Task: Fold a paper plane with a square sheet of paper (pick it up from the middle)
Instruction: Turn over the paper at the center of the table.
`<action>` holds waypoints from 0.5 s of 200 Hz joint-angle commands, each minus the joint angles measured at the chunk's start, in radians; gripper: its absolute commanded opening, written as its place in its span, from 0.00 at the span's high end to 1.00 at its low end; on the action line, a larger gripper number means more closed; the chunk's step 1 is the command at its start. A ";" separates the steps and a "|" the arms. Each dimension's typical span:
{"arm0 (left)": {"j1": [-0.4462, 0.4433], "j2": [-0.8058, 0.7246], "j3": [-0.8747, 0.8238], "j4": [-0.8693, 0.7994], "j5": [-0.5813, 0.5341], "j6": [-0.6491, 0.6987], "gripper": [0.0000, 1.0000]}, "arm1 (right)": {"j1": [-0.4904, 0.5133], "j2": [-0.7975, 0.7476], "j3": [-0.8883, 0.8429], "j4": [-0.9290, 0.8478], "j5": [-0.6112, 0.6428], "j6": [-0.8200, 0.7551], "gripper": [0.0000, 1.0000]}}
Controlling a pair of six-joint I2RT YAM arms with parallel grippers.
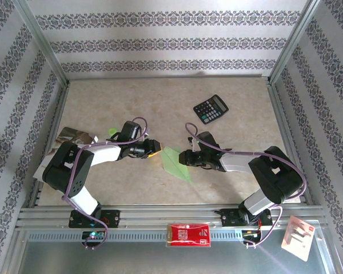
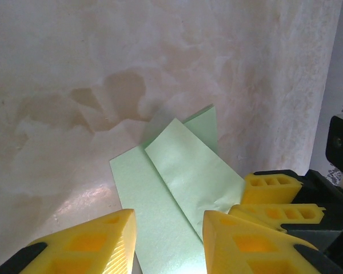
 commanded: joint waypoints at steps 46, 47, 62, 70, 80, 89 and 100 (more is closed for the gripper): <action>-0.009 0.006 0.004 0.006 0.008 -0.002 0.65 | 0.018 0.069 -0.014 0.078 -0.038 0.020 0.84; -0.009 0.006 0.004 0.006 0.008 -0.002 0.65 | 0.018 0.069 -0.014 0.079 -0.038 0.020 0.84; -0.009 -0.003 0.010 -0.007 0.007 0.000 0.65 | 0.007 0.051 -0.016 0.082 -0.050 0.020 0.91; -0.009 -0.013 0.014 -0.016 0.004 -0.001 0.65 | -0.005 0.024 -0.021 0.074 -0.053 0.021 0.96; -0.010 -0.033 0.017 -0.032 -0.002 0.001 0.65 | -0.027 -0.029 -0.024 0.044 -0.051 0.016 1.00; -0.009 -0.055 0.022 -0.056 -0.013 0.005 0.65 | -0.053 -0.091 -0.025 -0.007 -0.041 0.006 1.00; -0.005 -0.087 0.025 -0.081 -0.027 0.008 0.64 | -0.092 -0.183 -0.023 -0.101 -0.015 -0.020 1.00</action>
